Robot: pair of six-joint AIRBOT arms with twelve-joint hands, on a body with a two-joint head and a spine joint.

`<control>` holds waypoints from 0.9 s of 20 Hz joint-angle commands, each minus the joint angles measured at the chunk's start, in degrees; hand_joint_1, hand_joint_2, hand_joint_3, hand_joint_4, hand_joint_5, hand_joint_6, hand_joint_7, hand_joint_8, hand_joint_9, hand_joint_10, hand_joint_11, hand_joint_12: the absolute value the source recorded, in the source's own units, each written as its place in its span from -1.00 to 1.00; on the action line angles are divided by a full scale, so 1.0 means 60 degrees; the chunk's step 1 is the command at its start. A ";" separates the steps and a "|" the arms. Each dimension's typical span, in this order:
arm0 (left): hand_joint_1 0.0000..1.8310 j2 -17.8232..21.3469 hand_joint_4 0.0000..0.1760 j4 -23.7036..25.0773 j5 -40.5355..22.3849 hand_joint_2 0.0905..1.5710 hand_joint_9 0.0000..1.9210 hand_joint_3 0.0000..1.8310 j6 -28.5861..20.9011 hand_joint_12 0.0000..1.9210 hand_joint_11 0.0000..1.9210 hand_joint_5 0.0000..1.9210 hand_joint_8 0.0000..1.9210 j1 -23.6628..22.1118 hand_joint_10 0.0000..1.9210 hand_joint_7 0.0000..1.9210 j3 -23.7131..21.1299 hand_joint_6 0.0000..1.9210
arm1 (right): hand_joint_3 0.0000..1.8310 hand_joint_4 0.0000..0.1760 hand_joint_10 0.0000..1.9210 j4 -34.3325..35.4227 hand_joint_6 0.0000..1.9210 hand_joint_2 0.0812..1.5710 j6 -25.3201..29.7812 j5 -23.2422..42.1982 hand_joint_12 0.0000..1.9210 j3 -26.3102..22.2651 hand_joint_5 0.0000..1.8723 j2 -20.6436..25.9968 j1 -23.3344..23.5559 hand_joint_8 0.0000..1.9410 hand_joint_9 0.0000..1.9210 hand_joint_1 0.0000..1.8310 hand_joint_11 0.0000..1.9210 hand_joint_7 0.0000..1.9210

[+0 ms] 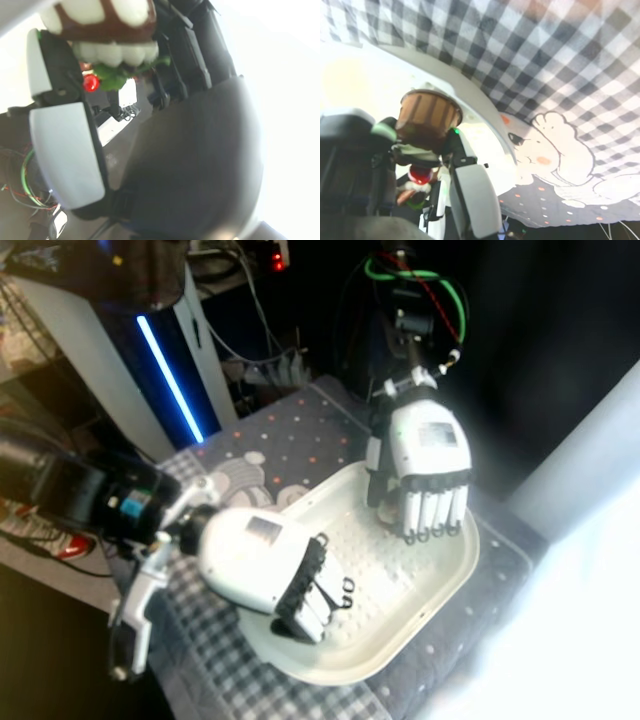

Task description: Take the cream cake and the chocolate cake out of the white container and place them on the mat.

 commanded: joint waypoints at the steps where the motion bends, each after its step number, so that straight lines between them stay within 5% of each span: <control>1: 0.45 0.0051 -1.00 0.0085 -0.1342 0.57 -0.24 -1.00 -0.0131 0.53 -0.43 -0.36 0.40 -0.0037 0.60 -0.25 0.0047 0.47 | -1.00 -1.00 0.48 -0.0198 -0.13 0.41 -0.0080 0.1186 0.92 -0.0027 0.06 0.0016 0.0149 0.32 -0.14 0.35 -0.39 -0.04; 4: 0.45 0.0184 -1.00 0.0358 -0.1802 0.57 -0.23 -1.00 -0.0431 0.53 -0.43 -0.39 0.40 -0.0106 0.59 -0.23 -0.0149 0.48 | -1.00 -1.00 0.20 -0.0206 -0.01 0.41 -0.0080 0.1674 0.75 -0.0390 0.03 0.0021 0.0149 0.21 -0.10 0.33 -0.44 -0.02; 5: 0.46 0.0271 -1.00 0.0489 -0.1967 0.56 -0.22 -1.00 -0.0537 0.52 -0.43 -0.39 0.38 -0.0118 0.57 -0.22 -0.0271 0.48 | -1.00 -1.00 0.62 -0.0249 -0.08 0.48 -0.0080 0.1821 0.95 -0.0526 -0.05 0.0041 0.0149 0.51 -0.07 0.34 -0.24 -0.12; 6: 0.46 0.0299 -1.00 0.0544 -0.2037 0.55 -0.23 -1.00 -0.0579 0.53 -0.44 -0.37 0.34 -0.0121 0.56 -0.20 -0.0310 0.49 | -1.00 -1.00 0.86 -0.0287 -0.09 0.51 -0.0079 0.1875 0.99 -0.0572 -0.07 0.0075 0.0149 0.61 -0.11 0.34 -0.16 -0.16; 8: 0.46 0.0644 -1.00 0.0991 -0.2595 0.55 -0.22 -1.00 -0.0962 0.62 -0.49 -0.36 0.33 -0.0104 0.59 -0.21 -0.0726 0.47 | -1.00 -1.00 0.69 -0.0628 -0.14 0.47 -0.0079 0.2416 1.00 -0.1063 0.00 0.0452 0.0149 0.54 -0.15 0.36 -0.25 -0.13; 9: 0.46 0.0820 -1.00 0.1219 -0.2896 0.55 -0.21 -1.00 -0.1175 0.68 -0.49 -0.36 0.32 -0.0068 0.58 -0.19 -0.0962 0.45 | -1.00 -1.00 0.94 -0.0795 -0.04 0.53 -0.0079 0.2672 1.00 -0.1324 -0.10 0.0677 0.0149 0.68 -0.07 0.33 -0.03 -0.21; 10: 0.46 0.1055 -1.00 0.1410 -0.3244 0.53 -0.19 -1.00 -0.1250 0.68 -0.49 -0.34 0.30 -0.0017 0.55 -0.17 -0.1272 0.43 | -1.00 -1.00 0.99 -0.1005 0.11 0.46 -0.0079 0.2996 1.00 -0.1667 -0.04 0.0998 0.0149 0.71 0.00 0.27 0.08 -0.09; 12: 0.47 0.1492 -1.00 0.1684 -0.3786 0.53 -0.19 -1.00 -0.1250 0.63 -0.39 -0.34 0.34 0.0117 0.54 -0.17 -0.1810 0.39 | -1.00 -1.00 0.75 -0.1309 -0.04 0.51 -0.0079 0.3556 1.00 -0.2226 -0.08 0.1543 0.0147 0.61 -0.16 0.34 -0.19 -0.17; 14: 0.47 0.2053 -1.00 0.1850 -0.4432 0.53 -0.15 -1.00 -0.1250 0.68 -0.32 -0.33 0.36 0.0402 0.56 -0.17 -0.2443 0.31 | -1.00 -1.00 0.40 -0.1625 0.05 0.44 -0.0079 0.4101 0.84 -0.2869 -0.05 0.2080 0.0144 0.23 -0.20 0.35 -0.42 0.00; 16: 0.47 0.2509 -1.00 0.1872 -0.4996 0.50 -0.11 -1.00 -0.1250 0.64 -0.29 -0.30 0.29 0.0730 0.51 -0.13 -0.2928 0.30 | -1.00 -1.00 0.32 -0.1864 -0.03 0.40 -0.0079 0.4437 0.78 -0.3347 0.00 0.2451 0.0093 0.19 -0.23 0.36 -0.47 0.04; 18: 0.46 0.2953 -1.00 0.1873 -0.5635 0.50 -0.10 -1.00 -0.1250 0.58 -0.30 -0.31 0.29 0.1204 0.49 -0.15 -0.3496 0.31 | -1.00 -1.00 0.47 -0.2123 0.00 0.42 -0.0079 0.4959 0.91 -0.3882 -0.03 0.2794 -0.0208 0.24 -0.30 0.36 -0.50 0.03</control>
